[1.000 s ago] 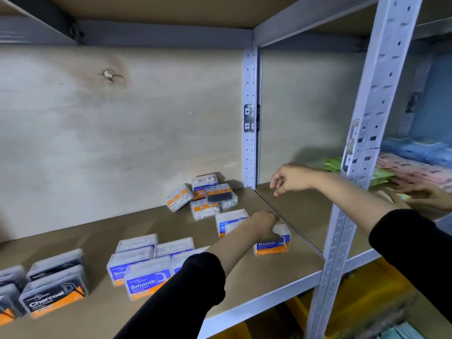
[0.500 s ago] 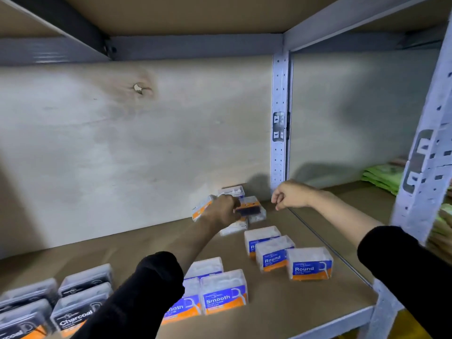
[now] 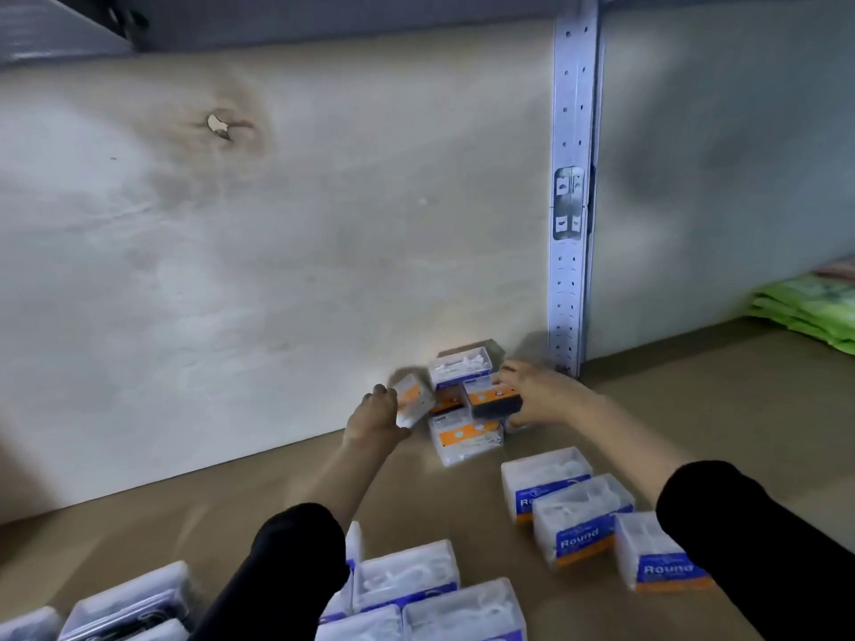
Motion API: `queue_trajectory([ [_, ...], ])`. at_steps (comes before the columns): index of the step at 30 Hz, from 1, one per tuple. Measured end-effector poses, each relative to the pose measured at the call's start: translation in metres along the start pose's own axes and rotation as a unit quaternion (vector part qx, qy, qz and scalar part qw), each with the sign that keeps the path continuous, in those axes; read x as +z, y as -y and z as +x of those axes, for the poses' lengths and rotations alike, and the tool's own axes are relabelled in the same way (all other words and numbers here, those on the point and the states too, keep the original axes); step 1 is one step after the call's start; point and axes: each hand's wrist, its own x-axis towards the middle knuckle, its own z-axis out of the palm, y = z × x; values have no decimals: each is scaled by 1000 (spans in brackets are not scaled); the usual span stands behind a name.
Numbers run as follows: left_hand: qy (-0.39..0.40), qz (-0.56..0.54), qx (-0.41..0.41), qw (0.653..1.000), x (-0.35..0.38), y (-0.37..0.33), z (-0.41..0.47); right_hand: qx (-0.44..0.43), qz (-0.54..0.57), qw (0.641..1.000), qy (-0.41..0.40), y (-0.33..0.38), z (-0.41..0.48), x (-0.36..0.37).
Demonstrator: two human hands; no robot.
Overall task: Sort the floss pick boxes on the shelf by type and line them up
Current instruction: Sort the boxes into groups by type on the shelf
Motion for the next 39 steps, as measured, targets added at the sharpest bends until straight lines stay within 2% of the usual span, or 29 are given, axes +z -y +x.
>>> queue_trajectory([
  [7,-51,-7,-2,999,31,4,24,-37,-117,992,-24,-4,12,18],
  [10,-134,24,36,990,31,6,28,-49,-148,987,-45,-5,17,23],
  [12,-156,46,58,985,30,9,29,-52,-146,987,-52,-5,19,25],
  [17,-54,-45,35,997,14,20,22,-23,-41,997,-62,0,14,13],
  [20,-36,-92,49,994,-16,29,10,16,63,996,-56,2,9,-3],
  [24,46,-177,65,981,-59,44,-8,53,121,991,-15,8,-1,-22],
  [30,118,-90,105,983,-111,56,-49,35,168,985,26,30,-27,-49],
  [39,147,-94,107,979,-154,60,-120,12,194,980,46,71,-73,-77],
])
